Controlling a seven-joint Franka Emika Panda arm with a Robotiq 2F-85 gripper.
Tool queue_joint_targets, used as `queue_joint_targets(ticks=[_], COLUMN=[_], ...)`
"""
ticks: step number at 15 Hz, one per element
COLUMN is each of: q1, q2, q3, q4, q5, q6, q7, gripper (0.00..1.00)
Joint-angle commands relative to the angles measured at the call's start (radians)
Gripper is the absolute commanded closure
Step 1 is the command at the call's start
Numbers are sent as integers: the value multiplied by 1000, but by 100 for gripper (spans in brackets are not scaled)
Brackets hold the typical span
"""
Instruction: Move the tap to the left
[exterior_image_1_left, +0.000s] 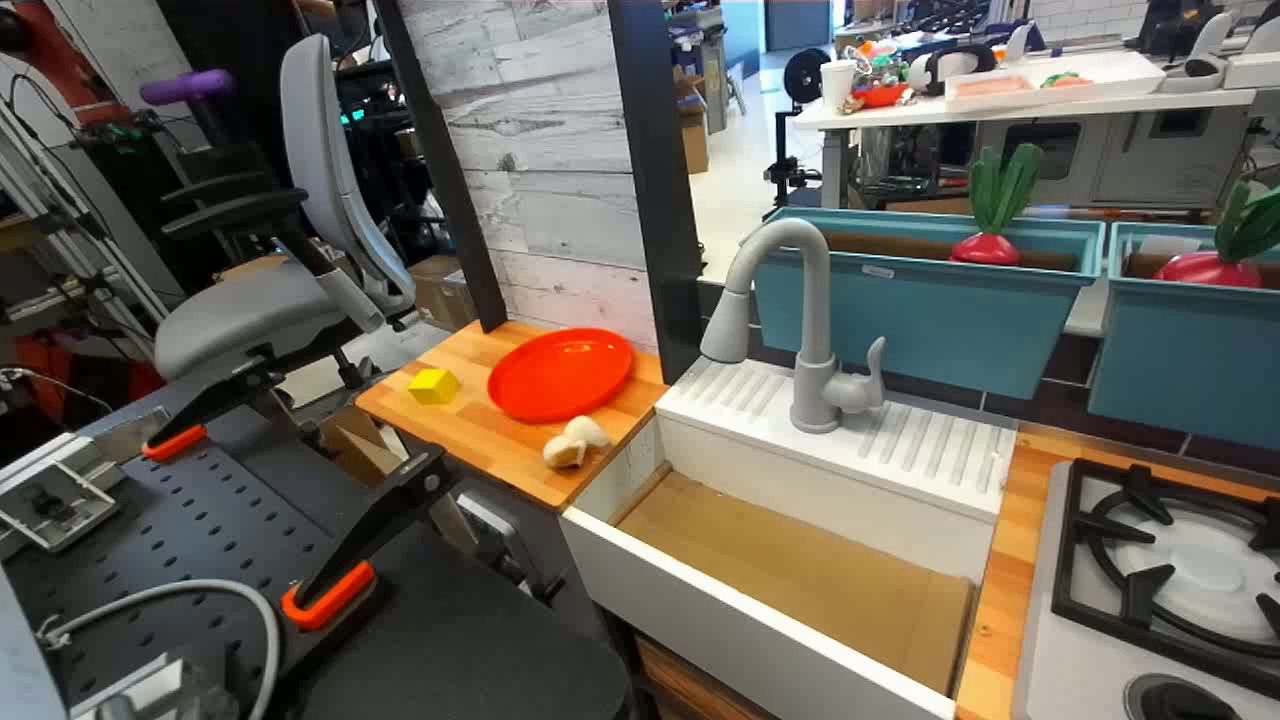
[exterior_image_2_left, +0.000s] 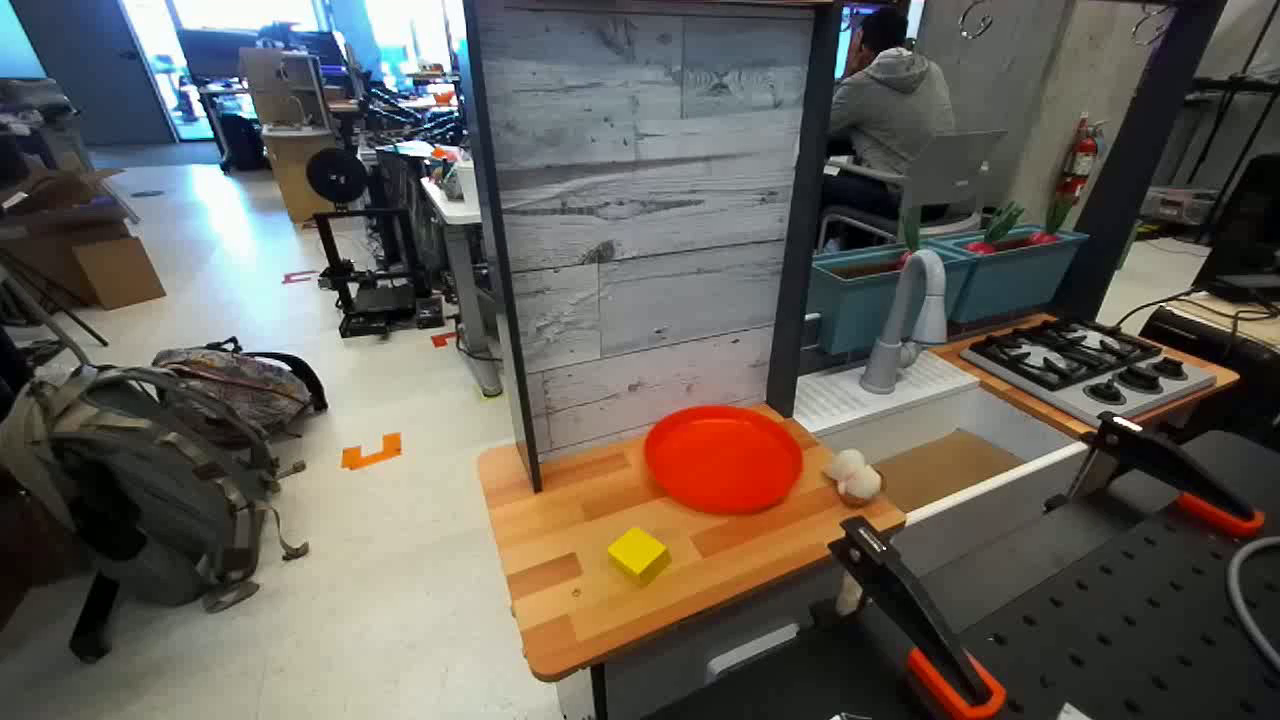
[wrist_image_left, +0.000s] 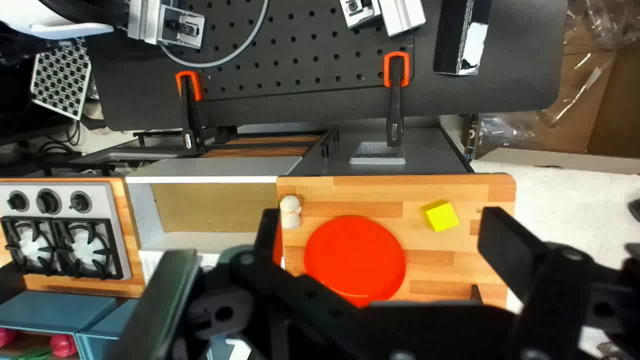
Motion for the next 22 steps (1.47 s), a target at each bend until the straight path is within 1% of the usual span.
queue_joint_targets(ticks=[1, 5, 7, 9, 12, 14, 18, 22], q1=[25, 25, 13, -1, -34, -64, -144, -236], q2=[5, 5, -6, 1, 13, 28, 89, 220], q3=[-23, -23, -33, -55, -91, -125, -225, -327], q4=[1, 1, -23, -23, -30, -28, -20, 24], q5=[-13, -13, -25, -26, -36, -48, -45, -34], q6=[-2, -2, 53, 85, 162, 213, 348, 502], q7=[11, 11, 19, 22, 27, 20, 3, 4], gripper=[0, 0, 0, 0, 0, 0, 0, 0])
